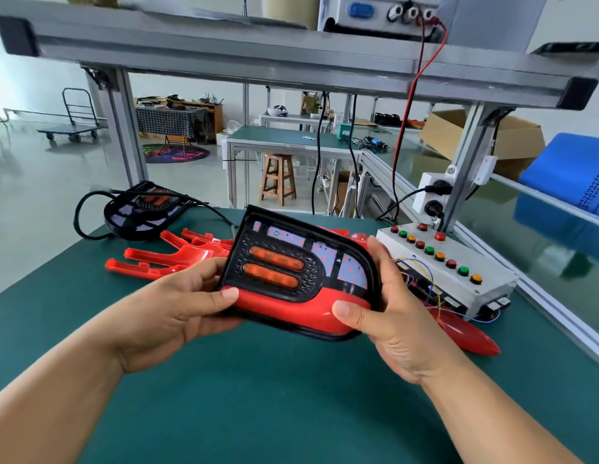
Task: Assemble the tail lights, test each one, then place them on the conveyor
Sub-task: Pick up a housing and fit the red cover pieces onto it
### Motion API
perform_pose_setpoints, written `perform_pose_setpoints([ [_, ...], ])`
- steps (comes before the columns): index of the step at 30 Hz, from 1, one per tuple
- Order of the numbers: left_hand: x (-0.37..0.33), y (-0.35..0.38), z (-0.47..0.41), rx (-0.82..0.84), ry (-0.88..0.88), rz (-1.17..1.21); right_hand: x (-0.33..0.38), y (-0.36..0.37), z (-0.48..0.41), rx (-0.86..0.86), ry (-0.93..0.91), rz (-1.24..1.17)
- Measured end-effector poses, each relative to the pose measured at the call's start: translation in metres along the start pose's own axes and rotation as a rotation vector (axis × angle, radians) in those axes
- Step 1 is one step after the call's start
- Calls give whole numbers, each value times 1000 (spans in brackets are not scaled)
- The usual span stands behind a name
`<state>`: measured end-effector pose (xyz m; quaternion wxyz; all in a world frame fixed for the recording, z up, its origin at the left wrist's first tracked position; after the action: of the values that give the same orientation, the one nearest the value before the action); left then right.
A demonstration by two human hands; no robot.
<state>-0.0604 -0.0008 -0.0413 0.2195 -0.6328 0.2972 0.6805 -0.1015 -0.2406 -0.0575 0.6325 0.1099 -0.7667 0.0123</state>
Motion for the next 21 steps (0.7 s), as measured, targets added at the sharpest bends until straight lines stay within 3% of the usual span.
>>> perform_pose_setpoints([
  [5, 7, 2, -6, -19, 25, 74, -6, 2, -5, -56, 49, -199],
  [9, 12, 5, -7, 66, -8, 65, -13, 3, -5, 5, 116, -263],
  [21, 21, 1, -11, 5, -106, -31, -17, 1, -6, -26, 159, -233],
])
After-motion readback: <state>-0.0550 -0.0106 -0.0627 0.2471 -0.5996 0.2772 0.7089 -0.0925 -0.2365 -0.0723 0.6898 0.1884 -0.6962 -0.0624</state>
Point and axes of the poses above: each hand's wrist, its own z-axis away from the middle knuckle, its own y-axis out of the palm, x = y × z, the point moved 5 cm from there along -z, towards the middle knuckle, and after that the axes turned 9 degrees about x, right-handed, at the moved point
